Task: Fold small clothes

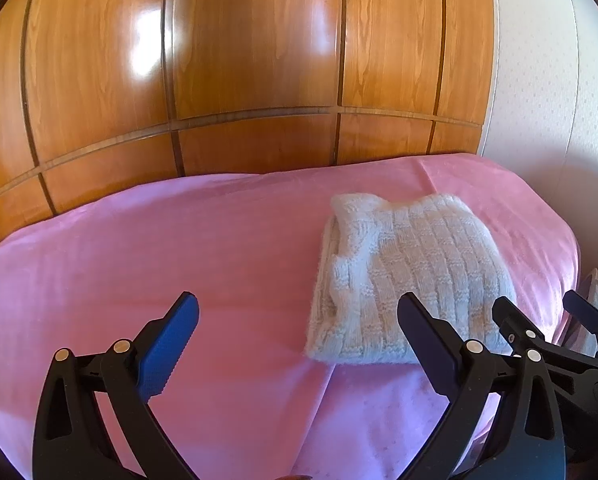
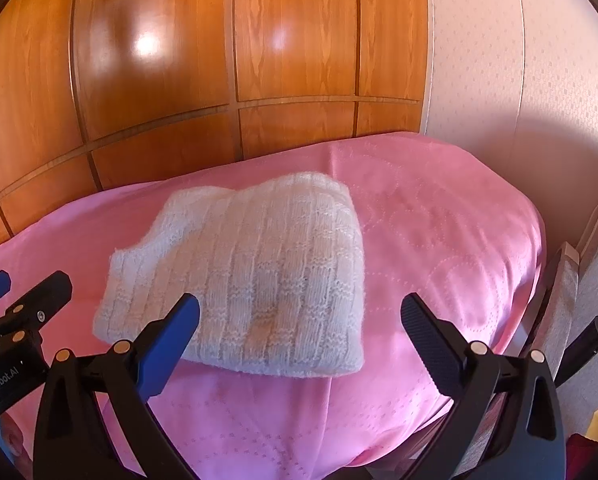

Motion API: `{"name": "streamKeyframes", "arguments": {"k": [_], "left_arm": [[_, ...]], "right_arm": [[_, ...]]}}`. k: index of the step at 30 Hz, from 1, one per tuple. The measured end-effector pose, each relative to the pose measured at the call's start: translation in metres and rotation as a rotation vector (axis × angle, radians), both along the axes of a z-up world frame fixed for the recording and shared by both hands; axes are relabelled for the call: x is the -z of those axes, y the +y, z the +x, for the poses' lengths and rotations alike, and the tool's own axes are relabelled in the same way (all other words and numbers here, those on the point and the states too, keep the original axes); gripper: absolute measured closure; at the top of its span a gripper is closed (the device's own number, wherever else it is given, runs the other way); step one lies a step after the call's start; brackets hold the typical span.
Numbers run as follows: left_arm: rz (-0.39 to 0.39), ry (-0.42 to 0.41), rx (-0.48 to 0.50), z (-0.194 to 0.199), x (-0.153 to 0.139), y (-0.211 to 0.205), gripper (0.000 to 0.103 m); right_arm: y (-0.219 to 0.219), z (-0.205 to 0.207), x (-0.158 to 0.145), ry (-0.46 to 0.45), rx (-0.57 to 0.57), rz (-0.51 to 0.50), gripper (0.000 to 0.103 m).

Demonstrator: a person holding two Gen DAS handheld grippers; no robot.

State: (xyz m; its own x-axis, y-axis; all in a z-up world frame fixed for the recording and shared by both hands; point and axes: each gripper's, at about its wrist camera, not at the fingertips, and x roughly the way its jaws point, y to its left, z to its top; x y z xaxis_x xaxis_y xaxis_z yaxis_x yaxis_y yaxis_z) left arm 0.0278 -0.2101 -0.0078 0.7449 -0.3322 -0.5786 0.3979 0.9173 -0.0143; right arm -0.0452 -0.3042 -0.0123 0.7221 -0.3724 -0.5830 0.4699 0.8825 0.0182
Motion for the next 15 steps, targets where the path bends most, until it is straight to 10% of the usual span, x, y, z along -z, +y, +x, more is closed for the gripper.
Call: {"name": "streamKeyframes", "arguments": {"k": [15], "left_arm": [[-0.024, 0.000, -0.011, -0.0016, -0.0035, 0.0069, 0.005]], "right_arm": [[0.0020, 0.0012, 0.0025, 0.005, -0.026, 0.012, 0.002]]}}
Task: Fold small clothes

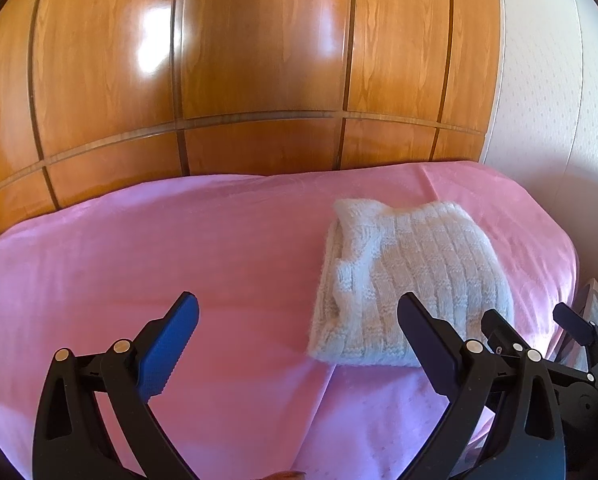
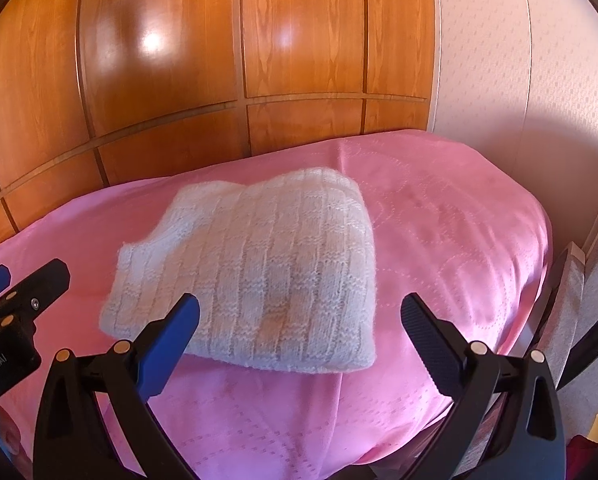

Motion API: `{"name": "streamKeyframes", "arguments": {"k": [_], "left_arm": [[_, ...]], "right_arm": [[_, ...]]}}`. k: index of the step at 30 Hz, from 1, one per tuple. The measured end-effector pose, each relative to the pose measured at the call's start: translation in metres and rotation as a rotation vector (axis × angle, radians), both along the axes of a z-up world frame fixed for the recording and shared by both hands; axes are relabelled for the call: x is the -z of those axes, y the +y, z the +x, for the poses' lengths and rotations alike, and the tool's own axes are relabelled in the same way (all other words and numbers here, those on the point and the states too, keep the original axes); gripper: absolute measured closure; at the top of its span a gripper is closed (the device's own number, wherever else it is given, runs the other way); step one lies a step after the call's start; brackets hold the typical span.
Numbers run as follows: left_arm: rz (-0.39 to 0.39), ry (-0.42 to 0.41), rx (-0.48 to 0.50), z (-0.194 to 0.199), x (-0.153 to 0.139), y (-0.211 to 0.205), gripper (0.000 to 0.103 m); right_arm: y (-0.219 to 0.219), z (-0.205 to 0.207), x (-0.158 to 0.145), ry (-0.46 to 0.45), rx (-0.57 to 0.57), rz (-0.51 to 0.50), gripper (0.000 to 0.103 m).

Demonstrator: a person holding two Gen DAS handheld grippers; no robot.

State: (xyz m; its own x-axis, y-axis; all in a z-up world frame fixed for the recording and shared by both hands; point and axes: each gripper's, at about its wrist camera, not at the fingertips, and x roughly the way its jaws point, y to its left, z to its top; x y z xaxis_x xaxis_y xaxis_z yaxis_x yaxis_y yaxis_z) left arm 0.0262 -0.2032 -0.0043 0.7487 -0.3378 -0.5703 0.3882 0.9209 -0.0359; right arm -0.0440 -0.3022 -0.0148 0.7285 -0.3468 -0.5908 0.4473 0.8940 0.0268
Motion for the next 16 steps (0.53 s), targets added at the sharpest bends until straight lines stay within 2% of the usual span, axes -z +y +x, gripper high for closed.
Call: {"name": "streamKeyframes", "arguments": {"k": [6, 10, 16], "left_arm": [[-0.003, -0.020, 0.010, 0.000, 0.000, 0.001, 0.005], [0.005, 0.021, -0.021, 0.008, 0.003, 0.002, 0.005], [0.035, 0.039, -0.044, 0.015, 0.010, 0.004, 0.005]], "right_arm": [[0.000, 0.006, 0.003, 0.014, -0.016, 0.006, 0.002], [-0.002, 0.008, 0.002, 0.007, -0.019, 0.004, 0.002], [-0.009, 0.009, -0.003, -0.010, -0.012, 0.008, 0.002]]}}
